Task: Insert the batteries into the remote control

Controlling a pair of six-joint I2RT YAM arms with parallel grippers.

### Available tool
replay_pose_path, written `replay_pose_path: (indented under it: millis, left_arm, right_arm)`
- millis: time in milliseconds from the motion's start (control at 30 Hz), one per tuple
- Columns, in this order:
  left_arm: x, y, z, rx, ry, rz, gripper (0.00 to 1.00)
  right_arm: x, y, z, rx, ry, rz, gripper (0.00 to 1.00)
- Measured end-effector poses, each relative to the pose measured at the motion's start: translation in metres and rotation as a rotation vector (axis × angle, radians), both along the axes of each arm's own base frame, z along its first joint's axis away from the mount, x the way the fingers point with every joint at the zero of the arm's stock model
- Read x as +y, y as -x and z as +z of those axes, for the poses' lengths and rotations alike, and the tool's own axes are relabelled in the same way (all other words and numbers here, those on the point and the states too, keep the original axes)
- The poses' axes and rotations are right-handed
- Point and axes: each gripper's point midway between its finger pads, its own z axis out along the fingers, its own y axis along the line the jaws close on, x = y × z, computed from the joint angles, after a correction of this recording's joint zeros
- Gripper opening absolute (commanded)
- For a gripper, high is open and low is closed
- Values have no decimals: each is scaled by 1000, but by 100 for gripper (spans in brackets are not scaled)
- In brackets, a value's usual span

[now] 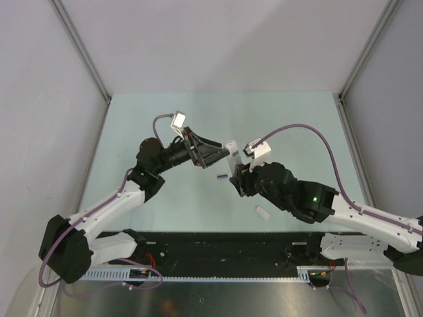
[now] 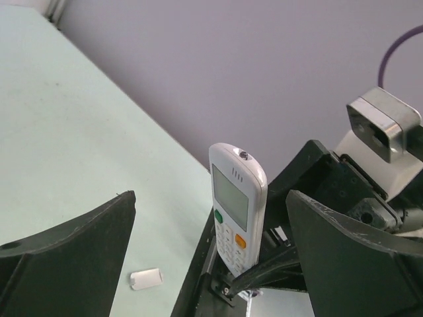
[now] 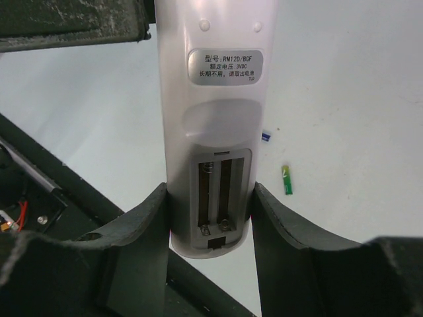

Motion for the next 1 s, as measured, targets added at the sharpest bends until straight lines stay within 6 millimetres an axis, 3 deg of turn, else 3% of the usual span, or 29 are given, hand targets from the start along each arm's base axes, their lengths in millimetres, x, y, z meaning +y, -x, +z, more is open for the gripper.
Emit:
replay_pose_path:
  millis: [133,300,467,600,767,1000]
  left_arm:
    - [1,-5,-11,29,-35,32,99]
    - [-6,-3,-26,59,-83,59,90]
    - [-25,13,-42,77,-163,59,77]
    - [-25,4,-44,89,-186,122,70]
    - [-24,-6,-46,100,-208,179,48]
    - [-35,-8,-47,101,-226,172,54]
  right_arm:
    - [-2,-5,-8,5,28,-37,0]
    - [-7,-11,-15,11,59,-97,0]
    - [0,-12,-24,17,103,-136,0]
    - [3,-13,-30,18,128,-157,0]
    - [1,-15,-33,22,136,-185,0]
    - [1,-15,-34,25,137,-195,0]
